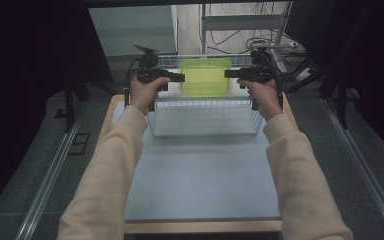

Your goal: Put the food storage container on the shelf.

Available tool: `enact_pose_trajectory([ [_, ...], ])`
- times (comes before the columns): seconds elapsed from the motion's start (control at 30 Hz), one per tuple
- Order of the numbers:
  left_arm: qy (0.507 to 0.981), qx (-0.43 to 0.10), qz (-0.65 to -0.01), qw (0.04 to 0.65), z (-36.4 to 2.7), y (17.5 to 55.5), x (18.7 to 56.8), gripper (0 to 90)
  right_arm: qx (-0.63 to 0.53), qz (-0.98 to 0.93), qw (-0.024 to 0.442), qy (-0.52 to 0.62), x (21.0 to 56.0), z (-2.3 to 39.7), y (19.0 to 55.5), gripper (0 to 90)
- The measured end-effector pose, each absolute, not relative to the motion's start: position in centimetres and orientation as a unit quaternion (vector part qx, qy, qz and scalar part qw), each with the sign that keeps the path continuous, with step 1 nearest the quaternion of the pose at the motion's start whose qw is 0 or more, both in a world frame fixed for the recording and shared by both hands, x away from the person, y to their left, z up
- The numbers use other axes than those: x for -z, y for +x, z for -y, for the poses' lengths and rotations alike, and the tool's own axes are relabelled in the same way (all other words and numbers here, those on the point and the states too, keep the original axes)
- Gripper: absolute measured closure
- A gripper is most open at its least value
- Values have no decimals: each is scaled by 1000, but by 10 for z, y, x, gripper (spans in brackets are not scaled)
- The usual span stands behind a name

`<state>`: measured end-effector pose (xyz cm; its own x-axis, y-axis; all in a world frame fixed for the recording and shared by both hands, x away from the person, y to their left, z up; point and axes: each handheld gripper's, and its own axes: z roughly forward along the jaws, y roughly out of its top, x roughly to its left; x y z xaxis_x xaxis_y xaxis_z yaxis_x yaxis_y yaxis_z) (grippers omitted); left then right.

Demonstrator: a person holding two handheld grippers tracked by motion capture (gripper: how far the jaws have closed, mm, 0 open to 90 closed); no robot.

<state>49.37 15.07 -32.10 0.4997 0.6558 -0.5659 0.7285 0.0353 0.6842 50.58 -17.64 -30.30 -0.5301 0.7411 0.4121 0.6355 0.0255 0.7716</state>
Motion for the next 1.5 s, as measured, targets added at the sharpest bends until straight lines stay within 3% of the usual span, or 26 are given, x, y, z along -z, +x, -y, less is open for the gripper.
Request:
enact_pose_trajectory([
  [0.3, 679, 18, -516, 523, -146, 500, 329, 703, -493, -714, 88, 489, 309, 170, 513, 668],
  [0.37, 679, 17, -516, 522, -145, 501, 330, 688, -495, -711, 89, 491, 311, 169, 515, 617],
  [0.5, 673, 20, -512, 533, -145, 502, 333, 535, -493, -712, 100, 490, 313, 167, 514, 529],
  [0.6, 672, 11, -510, 537, -143, 502, 333, 367, -493, -713, 108, 486, 313, 162, 512, 440],
  [0.8, 668, -13, -509, 543, -148, 496, 326, 214, -496, -716, 116, 477, 311, 159, 505, 356],
  [1.3, 705, -53, -461, 536, -160, 456, 314, 179, -531, -722, 105, 431, 303, 176, 472, 272],
  [1.5, 708, -57, -433, 555, -165, 417, 318, 186, -547, -734, 103, 389, 306, 187, 443, 255],
])
